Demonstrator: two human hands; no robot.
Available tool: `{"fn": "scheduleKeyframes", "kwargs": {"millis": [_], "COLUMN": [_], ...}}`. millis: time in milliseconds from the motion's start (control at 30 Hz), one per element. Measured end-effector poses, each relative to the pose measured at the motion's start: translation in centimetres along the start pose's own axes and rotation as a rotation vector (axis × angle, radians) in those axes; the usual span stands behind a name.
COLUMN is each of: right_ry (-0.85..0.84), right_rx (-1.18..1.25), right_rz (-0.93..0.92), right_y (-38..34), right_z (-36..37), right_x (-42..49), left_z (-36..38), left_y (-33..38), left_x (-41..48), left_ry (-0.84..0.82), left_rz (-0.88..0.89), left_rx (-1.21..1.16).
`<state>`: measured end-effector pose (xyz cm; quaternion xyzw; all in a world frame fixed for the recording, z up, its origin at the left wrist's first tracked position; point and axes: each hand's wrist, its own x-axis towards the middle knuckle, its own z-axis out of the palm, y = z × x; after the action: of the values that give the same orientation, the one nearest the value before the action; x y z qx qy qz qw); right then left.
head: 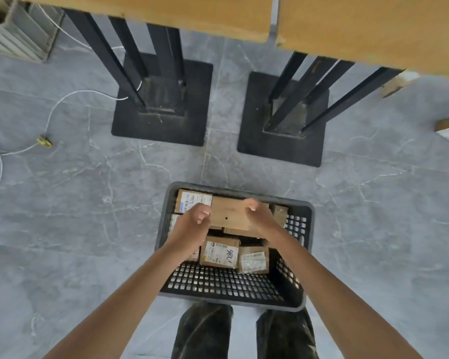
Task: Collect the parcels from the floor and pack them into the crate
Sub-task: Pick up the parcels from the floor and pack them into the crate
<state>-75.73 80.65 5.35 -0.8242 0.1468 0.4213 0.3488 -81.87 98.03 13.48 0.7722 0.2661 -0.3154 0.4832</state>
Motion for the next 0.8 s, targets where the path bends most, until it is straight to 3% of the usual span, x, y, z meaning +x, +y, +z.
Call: {"fn": "scheduleKeyframes", "kwargs": {"millis": [133,400,600,800], "right_ry": [-0.039,0.092,0.350,0.621], "right_rx": [0.031,-0.042,0.233,0.498], "right_rz": [-0.123,-0.403,-0.493,-0.513], "right_y": [-6.1,-15.8,-15.3,-9.5], "right_z": [-4.8,-17.6,-26.9,-33.2], "right_x": [-6.8,-25.6,-39.9,-48.5], "left_z": [-2.8,-8.6,-10.9,-5.9], "left_y": [7.3,20.6,29.1,37.5], "left_x": [-3.3,-16.2,-26.0,-32.8], "left_ry": [0.053,0.114,0.165,0.119], "left_rz": [0.106,0.314,0.498,0.711], "left_rx": [-0.014,-0.045,0.041,0.026]}}
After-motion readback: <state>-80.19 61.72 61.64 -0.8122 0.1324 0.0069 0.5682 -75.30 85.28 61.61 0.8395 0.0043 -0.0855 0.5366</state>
